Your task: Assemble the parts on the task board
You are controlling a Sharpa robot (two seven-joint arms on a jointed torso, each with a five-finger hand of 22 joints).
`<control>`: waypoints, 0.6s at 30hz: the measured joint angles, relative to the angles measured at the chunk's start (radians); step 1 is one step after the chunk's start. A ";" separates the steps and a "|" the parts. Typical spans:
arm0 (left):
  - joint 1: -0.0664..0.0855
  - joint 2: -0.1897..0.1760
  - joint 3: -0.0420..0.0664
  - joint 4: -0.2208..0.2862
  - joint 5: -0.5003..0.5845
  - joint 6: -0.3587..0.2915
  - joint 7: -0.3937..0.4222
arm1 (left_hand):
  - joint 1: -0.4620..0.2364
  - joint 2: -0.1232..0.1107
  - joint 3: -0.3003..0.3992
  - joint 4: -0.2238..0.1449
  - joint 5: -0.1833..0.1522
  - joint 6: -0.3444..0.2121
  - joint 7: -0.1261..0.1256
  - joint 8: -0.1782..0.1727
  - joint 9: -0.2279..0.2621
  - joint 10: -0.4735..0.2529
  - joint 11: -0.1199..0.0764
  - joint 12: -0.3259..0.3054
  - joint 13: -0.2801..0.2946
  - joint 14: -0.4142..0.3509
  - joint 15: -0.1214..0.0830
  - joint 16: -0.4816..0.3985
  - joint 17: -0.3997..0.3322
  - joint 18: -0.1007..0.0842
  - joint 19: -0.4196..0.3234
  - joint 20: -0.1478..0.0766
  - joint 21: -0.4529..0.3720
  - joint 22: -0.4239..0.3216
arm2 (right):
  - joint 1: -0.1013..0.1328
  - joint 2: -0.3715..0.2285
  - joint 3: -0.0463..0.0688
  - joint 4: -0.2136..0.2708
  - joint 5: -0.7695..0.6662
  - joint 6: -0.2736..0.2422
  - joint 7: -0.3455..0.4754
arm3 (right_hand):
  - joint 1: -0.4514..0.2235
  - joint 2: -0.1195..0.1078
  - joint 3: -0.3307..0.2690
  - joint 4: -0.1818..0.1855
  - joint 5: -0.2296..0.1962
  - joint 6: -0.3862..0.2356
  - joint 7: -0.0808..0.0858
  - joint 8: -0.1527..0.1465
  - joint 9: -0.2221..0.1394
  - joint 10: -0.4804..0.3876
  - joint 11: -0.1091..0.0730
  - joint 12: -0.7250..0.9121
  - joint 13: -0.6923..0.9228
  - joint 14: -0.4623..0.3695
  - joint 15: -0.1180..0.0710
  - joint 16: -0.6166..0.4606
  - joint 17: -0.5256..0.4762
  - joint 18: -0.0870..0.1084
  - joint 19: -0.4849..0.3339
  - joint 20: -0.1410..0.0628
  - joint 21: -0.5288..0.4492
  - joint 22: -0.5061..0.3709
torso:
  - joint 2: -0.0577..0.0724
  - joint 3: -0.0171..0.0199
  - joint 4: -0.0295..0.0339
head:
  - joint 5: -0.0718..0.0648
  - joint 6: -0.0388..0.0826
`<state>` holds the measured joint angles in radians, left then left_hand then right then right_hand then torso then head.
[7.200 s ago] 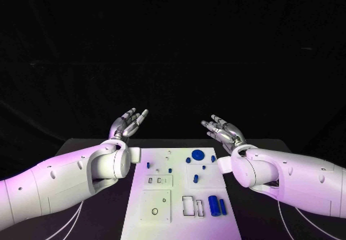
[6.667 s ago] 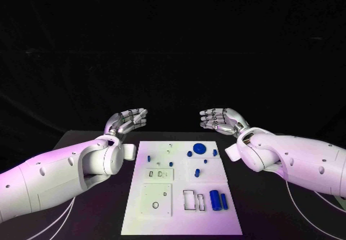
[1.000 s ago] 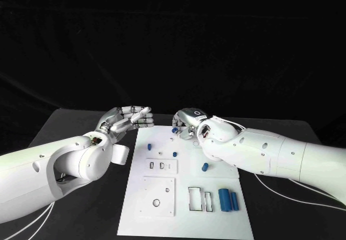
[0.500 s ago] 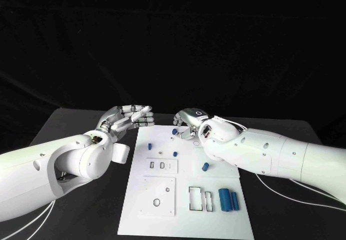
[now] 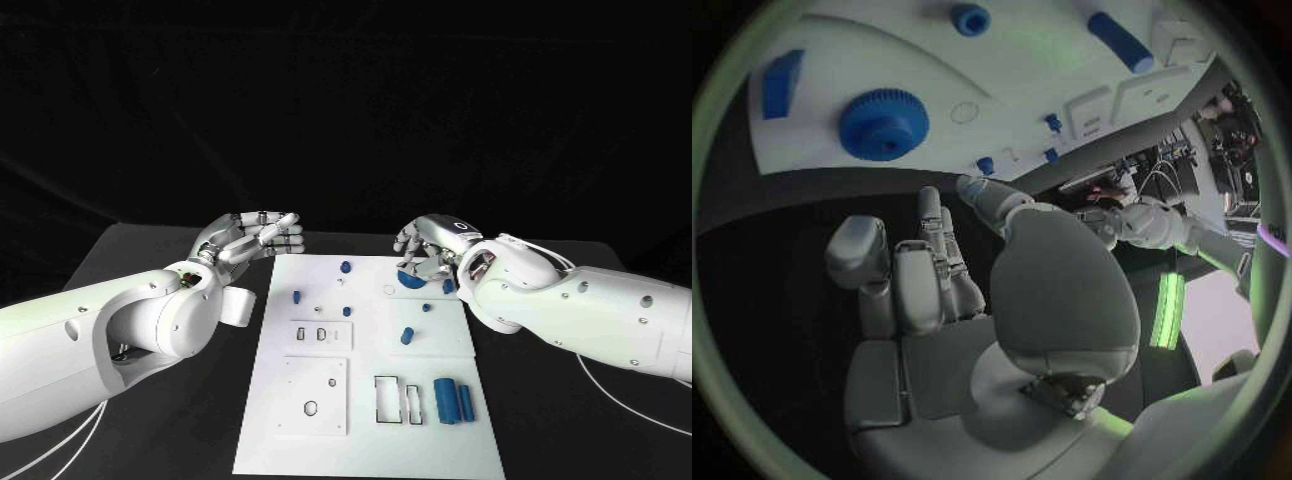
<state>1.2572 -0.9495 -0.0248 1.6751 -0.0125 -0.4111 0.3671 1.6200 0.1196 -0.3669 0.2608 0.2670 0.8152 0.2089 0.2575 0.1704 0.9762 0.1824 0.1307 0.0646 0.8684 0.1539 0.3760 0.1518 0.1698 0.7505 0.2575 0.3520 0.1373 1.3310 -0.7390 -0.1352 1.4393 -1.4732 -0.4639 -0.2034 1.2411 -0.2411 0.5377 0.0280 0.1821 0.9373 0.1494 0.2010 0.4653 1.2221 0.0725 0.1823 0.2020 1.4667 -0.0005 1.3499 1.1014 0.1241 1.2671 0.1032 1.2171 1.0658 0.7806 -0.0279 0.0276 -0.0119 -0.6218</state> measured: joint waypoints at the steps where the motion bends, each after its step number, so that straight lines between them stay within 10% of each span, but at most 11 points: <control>1: 0.000 0.000 0.000 -0.002 0.000 0.000 0.000 | 0.000 0.000 0.000 0.000 0.000 0.000 0.000 0.000 0.000 0.000 0.000 0.000 0.000 0.000 0.000 0.000 0.000 0.000 0.000 0.000 0.000 0.000 | 0.003 -0.019 0.001 0.012 0.019 0.000 -0.001 | -0.009 -0.010 0.000 0.002 0.000 -0.001 -0.001 0.000 -0.001 0.024 -0.005 0.013 0.009 0.000 -0.001 0.003 0.005 0.000 0.004 -0.004 0.000 0.005 | -0.001 0.0007 -0.0016 | 0.000 0.000; 6: 0.000 0.000 0.000 -0.009 0.000 0.001 0.000 | 0.004 0.004 0.000 0.000 0.000 0.000 0.000 0.000 0.000 0.000 0.000 0.000 0.000 0.000 0.000 0.000 0.000 0.000 0.000 0.000 0.000 0.000 | 0.010 -0.090 0.002 0.033 0.129 0.019 -0.010 | -0.013 -0.037 -0.118 0.019 0.047 -0.047 -0.022 0.020 0.028 0.054 -0.028 0.183 0.169 0.000 -0.021 0.042 0.069 0.000 0.034 -0.023 0.026 0.047 | -0.006 0.0051 -0.0086 | -0.003 0.000; 18: 0.000 0.004 0.000 -0.016 0.001 0.006 0.000 | 0.004 0.004 0.000 0.000 -0.004 0.000 0.000 0.000 0.000 0.000 0.000 0.000 0.000 0.000 0.000 0.000 0.000 0.000 0.000 0.000 0.000 0.000 | 0.008 -0.090 0.000 -0.001 0.224 0.117 -0.015 | 0.087 0.013 -0.313 0.138 0.083 -0.135 -0.019 0.088 0.073 0.056 -0.027 0.925 0.852 -0.002 -0.027 0.182 0.207 -0.040 0.116 -0.020 0.129 0.207 | -0.009 0.0100 -0.0126 | -0.003 -0.002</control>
<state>1.2572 -0.9454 -0.0251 1.6588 -0.0116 -0.4048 0.3667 1.6239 0.1235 -0.3669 0.2608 0.2634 0.8152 0.2089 0.2575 0.1704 0.9762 0.1824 0.1307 0.0646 0.8684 0.1539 0.3760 0.1517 0.1698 0.7505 0.2574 0.3519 0.1374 1.3394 -0.8291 -0.1350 1.4382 -1.2495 -0.3466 -0.2187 1.3280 -0.2279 0.2246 0.1657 0.2655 0.8021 0.1300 0.2894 0.5386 1.2783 0.0450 1.1077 1.0541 1.4651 -0.0272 1.5320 1.3083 0.0841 1.3832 0.0835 1.3459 1.2723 0.7719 -0.0179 0.0151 -0.0151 -0.6239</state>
